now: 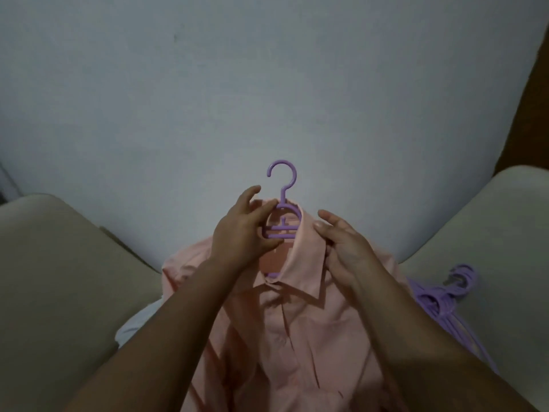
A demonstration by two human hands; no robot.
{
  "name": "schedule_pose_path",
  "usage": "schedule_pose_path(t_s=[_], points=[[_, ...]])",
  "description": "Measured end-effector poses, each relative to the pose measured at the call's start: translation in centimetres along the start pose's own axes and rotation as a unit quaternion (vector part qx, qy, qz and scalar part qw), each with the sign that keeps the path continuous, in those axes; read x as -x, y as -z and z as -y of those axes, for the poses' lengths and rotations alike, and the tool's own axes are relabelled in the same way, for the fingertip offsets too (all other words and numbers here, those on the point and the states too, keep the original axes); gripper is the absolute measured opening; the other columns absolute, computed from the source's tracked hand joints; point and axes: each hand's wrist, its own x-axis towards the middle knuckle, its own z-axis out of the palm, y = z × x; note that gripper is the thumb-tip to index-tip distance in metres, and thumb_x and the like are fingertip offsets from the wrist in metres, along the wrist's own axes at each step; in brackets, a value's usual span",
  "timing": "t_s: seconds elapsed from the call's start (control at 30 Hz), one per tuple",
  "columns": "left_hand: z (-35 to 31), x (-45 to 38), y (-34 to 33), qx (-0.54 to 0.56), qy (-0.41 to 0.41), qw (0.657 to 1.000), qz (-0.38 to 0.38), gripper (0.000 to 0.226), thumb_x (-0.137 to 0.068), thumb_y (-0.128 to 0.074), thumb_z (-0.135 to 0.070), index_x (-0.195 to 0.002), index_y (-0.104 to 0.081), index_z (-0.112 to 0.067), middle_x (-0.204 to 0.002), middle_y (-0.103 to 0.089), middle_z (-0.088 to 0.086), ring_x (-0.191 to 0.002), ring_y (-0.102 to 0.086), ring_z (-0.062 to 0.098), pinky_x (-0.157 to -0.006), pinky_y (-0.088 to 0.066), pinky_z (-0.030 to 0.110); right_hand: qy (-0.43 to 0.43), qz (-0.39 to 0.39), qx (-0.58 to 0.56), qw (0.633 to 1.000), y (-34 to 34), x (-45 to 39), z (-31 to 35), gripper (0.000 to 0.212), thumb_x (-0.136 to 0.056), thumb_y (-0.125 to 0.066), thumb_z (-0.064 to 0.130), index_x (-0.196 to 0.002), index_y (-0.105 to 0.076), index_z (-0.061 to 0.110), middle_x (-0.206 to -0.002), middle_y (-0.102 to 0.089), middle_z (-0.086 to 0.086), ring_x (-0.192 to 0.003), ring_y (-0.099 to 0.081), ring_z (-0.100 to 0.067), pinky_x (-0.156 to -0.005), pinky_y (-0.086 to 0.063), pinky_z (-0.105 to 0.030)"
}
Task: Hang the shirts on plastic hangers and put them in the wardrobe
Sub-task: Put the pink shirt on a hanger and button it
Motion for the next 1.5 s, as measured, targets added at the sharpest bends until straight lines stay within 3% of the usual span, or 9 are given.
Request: schedule_pose_path(t_s=[0.17,0.3,0.4,0.57,0.7,0.83,1.1,1.27,1.5], points=[[-2.1,-0.9,8.2,0.01,0.018,0.998,-0.061,0.077,-0.056,-0.089,-0.037,-0.127,-0.062,-0.026,-0.148,-0.039,0.006,-0.104,-0.063,0.024,-0.073,-0.053,0.035,0.061,0.02,-0.027,0.998,-4.0,4.5,5.9,0.026,-0.089,-0.054,-0.004,-0.099,-0.06,0.02,-0.073,-0.071,-0.008,-0.064,-0.066,-0.017,-0.072,-0.053,-0.033],[-4.0,-1.2,13.9,-0.011,0.028,0.996,-0.088,0.078,-0.062,-0.085,-0.042,-0.133,-0.056,-0.031,-0.15,-0.034,0.002,-0.106,-0.061,0.025,-0.08,-0.052,0.038,0.114,0.055,0.034,0.991,-5.9,8.3,9.1,0.021,-0.088,-0.057,0.002,-0.101,-0.061,0.018,-0.073,-0.068,-0.006,-0.06,-0.061,-0.015,-0.057,-0.051,-0.026],[-5.3,-0.8,17.2,-0.024,0.043,0.993,-0.104,0.079,-0.066,-0.083,-0.043,-0.137,-0.05,-0.032,-0.151,-0.032,0.001,-0.113,-0.057,0.023,-0.09,-0.049,0.041,0.202,-0.013,0.13,0.971,-6.1,10.9,11.1,0.016,-0.088,-0.061,0.009,-0.102,-0.064,0.016,-0.071,-0.062,-0.007,-0.054,-0.049,-0.018,-0.05,-0.038,-0.024],[-6.5,0.7,20.8,-0.017,0.063,0.991,-0.115,0.081,-0.067,-0.083,-0.042,-0.139,-0.047,-0.036,-0.152,-0.029,0.0,-0.122,-0.052,0.02,-0.098,-0.044,0.042,0.287,-0.133,0.396,0.862,-4.5,13.4,13.9,0.025,-0.086,-0.061,0.035,-0.107,-0.07,0.024,-0.107,-0.066,0.007,-0.108,-0.055,-0.015,-0.098,-0.042,-0.031],[-7.2,2.1,22.4,-0.01,0.069,0.99,-0.126,0.08,-0.067,-0.083,-0.039,-0.138,-0.047,-0.036,-0.152,-0.029,0.0,-0.124,-0.051,0.02,-0.1,-0.042,0.043,0.214,-0.052,0.353,0.909,-5.0,15.7,15.0,0.016,-0.085,-0.067,0.024,-0.093,-0.072,0.01,-0.093,-0.07,-0.007,-0.086,-0.063,-0.02,-0.087,-0.05,-0.03],[-6.8,2.8,23.6,0.015,0.104,0.985,-0.136,0.079,-0.07,-0.082,-0.037,-0.14,-0.046,-0.033,-0.152,-0.029,0.002,-0.124,-0.05,0.02,-0.101,-0.042,0.042,0.235,-0.078,0.189,0.95,-5.1,16.8,15.8,0.004,-0.084,-0.068,0.011,-0.081,-0.069,0.013,-0.098,-0.07,-0.012,-0.087,-0.066,-0.022,-0.092,-0.051,-0.035],[-7.6,3.2,24.5,0.015,0.126,0.984,-0.121,0.082,-0.068,-0.082,-0.042,-0.141,-0.044,-0.036,-0.151,-0.029,0.0,-0.122,-0.05,0.02,-0.101,-0.042,0.04,0.223,-0.014,0.189,0.956,-4.8,18.3,16.7,0.002,-0.086,-0.066,0.01,-0.085,-0.068,0.01,-0.088,-0.068,-0.007,-0.079,-0.062,-0.015,-0.085,-0.05,-0.028],[-7.9,3.6,24.6,-0.007,0.134,0.983,-0.125,0.08,-0.071,-0.08,-0.044,-0.141,-0.043,-0.037,-0.15,-0.03,0.0,-0.124,-0.049,0.019,-0.101,-0.041,0.042,0.153,-0.003,0.216,0.964,-3.7,18.2,17.5,0.013,-0.088,-0.065,0.018,-0.095,-0.067,0.007,-0.088,-0.068,-0.003,-0.075,-0.061,-0.011,-0.062,-0.047,-0.023],[-7.1,4.4,25.3,-0.011,0.157,0.977,-0.141,0.078,-0.072,-0.081,-0.04,-0.141,-0.045,-0.034,-0.15,-0.033,0.003,-0.132,-0.04,0.021,-0.104,-0.035,0.04,0.128,-0.014,0.233,0.964,-2.4,17.5,16.3,0.01,-0.087,-0.062,0.008,-0.096,-0.068,0.009,-0.087,-0.067,-0.003,-0.077,-0.059,-0.013,-0.069,-0.044,-0.027]])
